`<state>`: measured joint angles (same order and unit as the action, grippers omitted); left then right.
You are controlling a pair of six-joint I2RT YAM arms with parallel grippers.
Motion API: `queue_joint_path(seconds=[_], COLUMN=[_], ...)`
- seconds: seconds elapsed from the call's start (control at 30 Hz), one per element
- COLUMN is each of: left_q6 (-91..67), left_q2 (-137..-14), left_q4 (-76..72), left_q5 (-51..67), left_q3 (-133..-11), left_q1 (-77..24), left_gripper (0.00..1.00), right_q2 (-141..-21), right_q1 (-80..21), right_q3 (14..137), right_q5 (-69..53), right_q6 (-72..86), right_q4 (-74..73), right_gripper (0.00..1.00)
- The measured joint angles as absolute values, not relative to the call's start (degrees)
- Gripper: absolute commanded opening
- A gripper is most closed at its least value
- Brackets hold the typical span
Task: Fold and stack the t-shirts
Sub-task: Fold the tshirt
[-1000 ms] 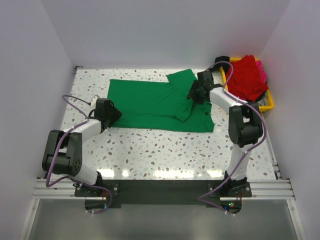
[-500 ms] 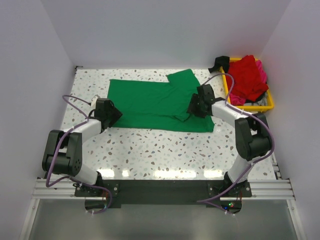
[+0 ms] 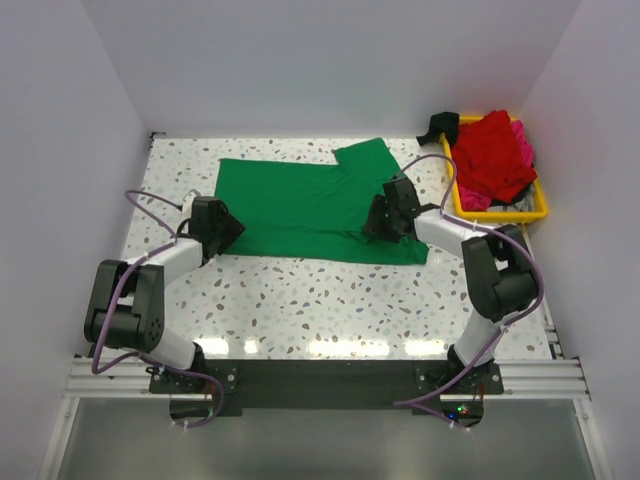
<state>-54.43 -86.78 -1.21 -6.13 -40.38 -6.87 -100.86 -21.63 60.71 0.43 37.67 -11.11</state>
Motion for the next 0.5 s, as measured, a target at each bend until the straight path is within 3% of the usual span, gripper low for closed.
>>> queue_joint_path(seconds=[0.5], left_q6=[-54.4], left_q2=[-86.8], left_q4=[-1.2], left_q5=[-6.1], left_q3=[-40.4], left_q1=[-6.9], left_gripper=[0.59], right_q2=[-105.2], right_q1=[-21.6], right_q3=[64.1], right_q5=[0.3], right_q6=[39.2], right_q4=[-9.9], right_gripper=[0.33])
